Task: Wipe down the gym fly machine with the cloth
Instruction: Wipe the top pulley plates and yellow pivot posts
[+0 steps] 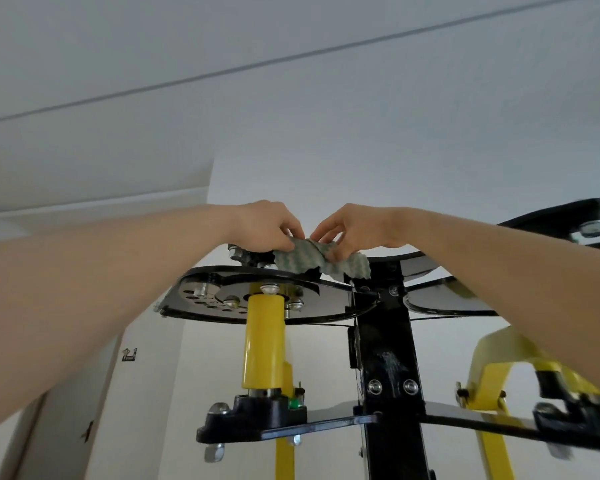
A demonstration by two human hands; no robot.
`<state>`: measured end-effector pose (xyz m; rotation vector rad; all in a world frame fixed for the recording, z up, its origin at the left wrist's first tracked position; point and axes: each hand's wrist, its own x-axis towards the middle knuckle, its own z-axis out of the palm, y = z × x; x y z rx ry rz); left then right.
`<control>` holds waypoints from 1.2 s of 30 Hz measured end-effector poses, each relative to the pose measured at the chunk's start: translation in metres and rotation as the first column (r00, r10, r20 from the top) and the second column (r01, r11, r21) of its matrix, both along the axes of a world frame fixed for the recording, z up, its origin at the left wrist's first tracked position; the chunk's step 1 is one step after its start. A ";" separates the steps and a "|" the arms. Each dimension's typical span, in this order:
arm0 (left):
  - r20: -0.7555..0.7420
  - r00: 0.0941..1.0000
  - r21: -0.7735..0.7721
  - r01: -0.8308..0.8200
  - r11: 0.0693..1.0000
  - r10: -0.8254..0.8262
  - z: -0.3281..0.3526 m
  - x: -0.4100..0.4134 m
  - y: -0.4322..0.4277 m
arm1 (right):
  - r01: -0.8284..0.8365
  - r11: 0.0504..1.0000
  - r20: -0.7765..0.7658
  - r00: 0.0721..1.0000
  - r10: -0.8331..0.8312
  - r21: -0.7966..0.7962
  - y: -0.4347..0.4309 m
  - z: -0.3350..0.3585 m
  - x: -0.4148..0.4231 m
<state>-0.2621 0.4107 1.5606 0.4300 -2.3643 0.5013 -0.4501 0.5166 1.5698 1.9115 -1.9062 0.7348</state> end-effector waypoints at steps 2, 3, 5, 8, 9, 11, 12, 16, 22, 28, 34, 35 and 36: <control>0.040 0.997 -0.087 -0.070 0.994 0.073 0.002 -0.012 0.005 | 0.084 0.996 -0.047 0.996 -0.082 0.031 0.005 0.003 -0.006; 0.058 0.994 -0.110 -0.089 0.990 0.095 0.003 -0.018 0.007 | 0.126 0.991 -0.062 0.990 -0.123 0.042 0.008 0.005 -0.010; 0.093 0.988 -0.123 -0.111 0.986 0.123 0.004 -0.030 0.012 | 0.212 0.976 -0.101 0.973 -0.205 0.059 0.014 0.007 -0.018; 0.118 0.982 -0.145 -0.131 0.981 0.149 0.002 -0.050 0.018 | 0.330 0.941 -0.174 0.933 -0.314 0.074 0.024 0.008 -0.028; 0.125 0.980 -0.150 -0.134 0.980 0.153 0.001 -0.056 0.020 | 0.365 0.928 -0.205 0.917 -0.343 0.080 0.028 0.008 -0.031; 0.139 0.980 -0.151 -0.120 0.981 0.142 0.000 -0.071 0.021 | 0.441 0.893 -0.271 0.873 -0.404 0.088 0.038 0.010 -0.036; 0.144 0.980 -0.151 -0.114 0.982 0.136 0.000 -0.079 0.021 | 0.475 0.875 -0.293 0.853 -0.433 0.089 0.045 0.010 -0.040; 0.154 0.986 -0.108 -0.044 0.993 0.060 0.001 -0.107 0.026 | 0.575 0.813 -0.330 0.787 -0.521 0.089 0.071 0.011 -0.053; 0.095 0.979 0.021 0.179 0.984 -0.180 -0.002 -0.149 0.036 | 0.624 0.781 -0.355 0.733 -0.580 0.013 0.116 0.013 -0.062; -0.035 0.904 0.096 0.427 0.899 -0.426 -0.006 -0.181 0.051 | 0.574 0.819 -0.219 0.797 -0.563 -0.014 0.163 0.011 -0.065; -0.164 0.755 0.090 0.653 0.752 -0.635 -0.018 -0.198 0.075 | 0.573 0.811 -0.207 0.784 -0.585 -0.121 0.195 0.009 -0.061; -0.181 0.731 0.079 0.678 0.731 -0.658 -0.020 -0.201 0.080 | 0.577 0.808 -0.203 0.782 -0.589 -0.124 0.201 0.009 -0.060; -0.197 0.709 0.068 0.699 0.712 -0.677 -0.021 -0.203 0.085 | 0.581 0.804 -0.199 0.780 -0.594 -0.125 0.207 0.009 -0.060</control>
